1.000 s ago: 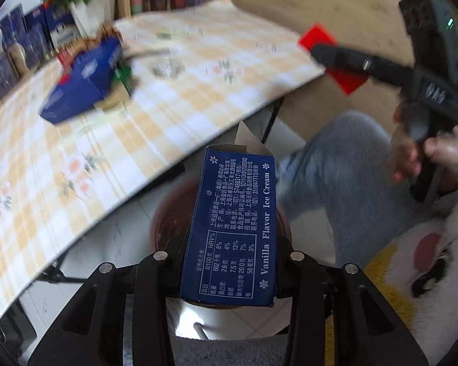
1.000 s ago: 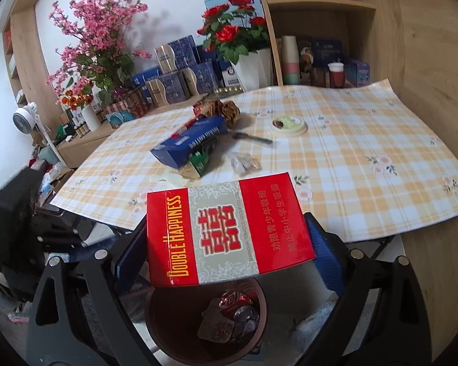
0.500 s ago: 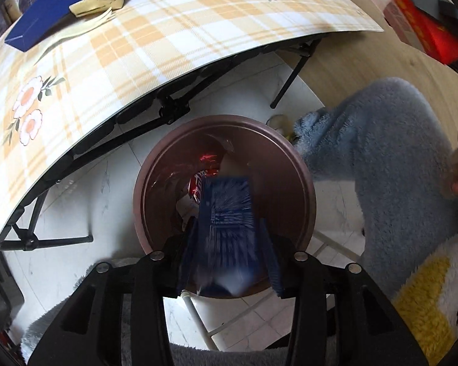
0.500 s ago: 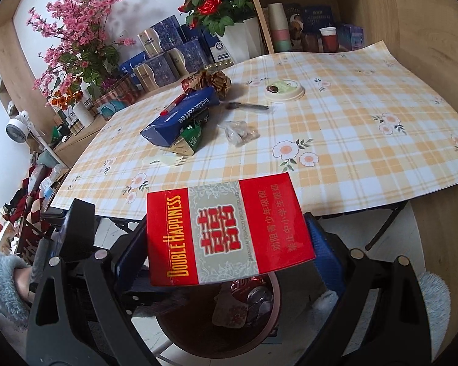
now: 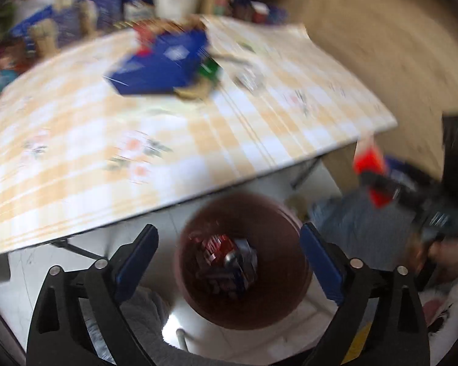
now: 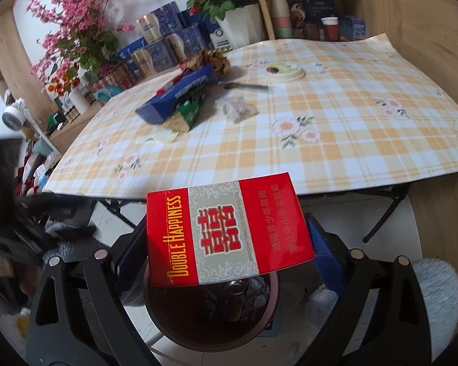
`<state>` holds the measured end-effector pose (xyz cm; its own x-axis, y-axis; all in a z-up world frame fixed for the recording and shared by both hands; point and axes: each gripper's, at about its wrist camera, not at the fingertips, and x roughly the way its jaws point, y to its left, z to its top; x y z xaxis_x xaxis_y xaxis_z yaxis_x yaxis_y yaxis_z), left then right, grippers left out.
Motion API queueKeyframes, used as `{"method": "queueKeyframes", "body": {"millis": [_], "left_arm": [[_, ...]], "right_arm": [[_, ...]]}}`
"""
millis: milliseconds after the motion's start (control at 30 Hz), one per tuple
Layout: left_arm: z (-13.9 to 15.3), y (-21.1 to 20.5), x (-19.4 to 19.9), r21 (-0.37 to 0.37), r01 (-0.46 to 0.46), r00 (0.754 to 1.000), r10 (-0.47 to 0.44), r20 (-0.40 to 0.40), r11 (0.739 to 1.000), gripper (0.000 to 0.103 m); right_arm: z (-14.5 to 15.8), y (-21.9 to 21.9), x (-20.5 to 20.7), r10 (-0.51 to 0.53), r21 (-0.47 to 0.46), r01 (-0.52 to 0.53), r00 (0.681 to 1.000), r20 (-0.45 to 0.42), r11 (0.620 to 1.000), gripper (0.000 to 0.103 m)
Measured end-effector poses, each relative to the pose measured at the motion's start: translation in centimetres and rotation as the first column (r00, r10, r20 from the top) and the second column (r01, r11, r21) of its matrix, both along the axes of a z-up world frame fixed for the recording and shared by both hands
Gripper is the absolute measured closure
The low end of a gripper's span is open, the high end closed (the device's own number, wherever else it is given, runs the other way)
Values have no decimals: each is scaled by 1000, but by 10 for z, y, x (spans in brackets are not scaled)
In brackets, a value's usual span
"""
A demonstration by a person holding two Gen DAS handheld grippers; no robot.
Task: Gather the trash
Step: 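Open the right tool over the bin dropping the pack while left returns to table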
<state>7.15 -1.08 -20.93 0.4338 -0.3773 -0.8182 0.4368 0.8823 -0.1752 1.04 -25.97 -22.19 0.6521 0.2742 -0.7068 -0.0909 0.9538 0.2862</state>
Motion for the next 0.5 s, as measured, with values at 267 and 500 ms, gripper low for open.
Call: {"method": "queueKeyframes", "body": {"millis": [267,500], "left_arm": [[37,41,-51,16,-208,936,194,294,978,6],[33,61,-80,-28,-302,876,289,385,953,6]], "right_arm": [[-24,32,4,118,-8,-118,992,-53,993,11],[-42,63,8,226,-58,-234,966,-123,970,11]]}}
